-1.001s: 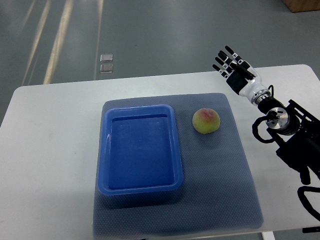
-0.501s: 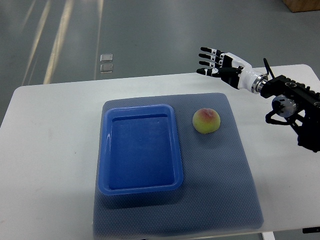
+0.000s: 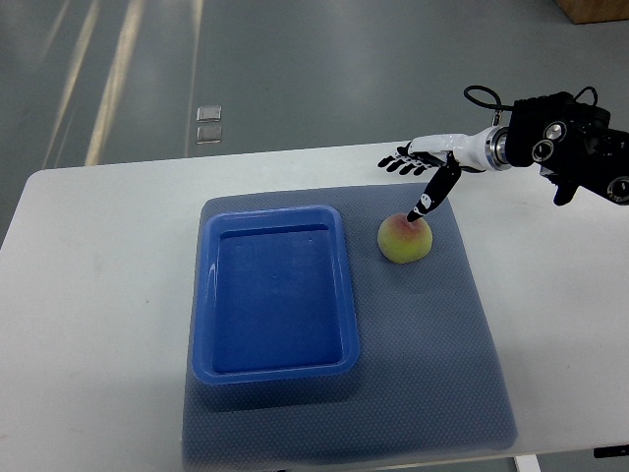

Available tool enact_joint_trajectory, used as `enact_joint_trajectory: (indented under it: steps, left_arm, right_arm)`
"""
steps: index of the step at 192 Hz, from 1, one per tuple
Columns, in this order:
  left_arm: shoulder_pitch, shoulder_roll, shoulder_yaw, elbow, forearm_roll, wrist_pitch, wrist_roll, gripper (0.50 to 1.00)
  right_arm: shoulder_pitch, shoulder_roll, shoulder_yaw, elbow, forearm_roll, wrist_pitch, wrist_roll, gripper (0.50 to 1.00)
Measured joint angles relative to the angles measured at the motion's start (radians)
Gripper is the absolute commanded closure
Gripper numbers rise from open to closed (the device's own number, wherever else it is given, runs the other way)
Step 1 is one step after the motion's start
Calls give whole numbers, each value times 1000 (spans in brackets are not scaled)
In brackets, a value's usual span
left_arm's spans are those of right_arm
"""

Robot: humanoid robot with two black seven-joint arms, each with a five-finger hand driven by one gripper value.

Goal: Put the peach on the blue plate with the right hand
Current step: 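Close the right hand fingers around the peach, then lift the peach off the mat with the right hand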

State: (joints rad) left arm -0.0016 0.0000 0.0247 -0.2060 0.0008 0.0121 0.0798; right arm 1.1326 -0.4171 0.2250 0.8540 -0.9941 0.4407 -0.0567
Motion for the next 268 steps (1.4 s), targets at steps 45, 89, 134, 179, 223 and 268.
enact_joint_trajectory:
  steps: [45,89,134,179,223,268]
  left_arm:
    - [0,0,0,-2,0,0,0,500]
    - [0,0,1,-2,1,0,0,500]
    - [0,0,1,-2,1,0,0,500]
    - [0,0,0,-2,1,0,0,500]
    - [0,0,0,-2,1,0,0,500]
    - [0,0,0,-2,1,0,0,500]
  right_arm:
    - [-43,-10,3,52,4,-1,-5,564]
    - [-83,-4,0,54,-10,-27,11,566]
    - [-116,3,-2,54,-51,-79,42,611]
    - [-148,5,-3,54,-118,-113,84,905]
    - [-127,-22,8,92,-117,-123,95,1000]
    - [-10,-102,13,192,-72,-73,93,1000]
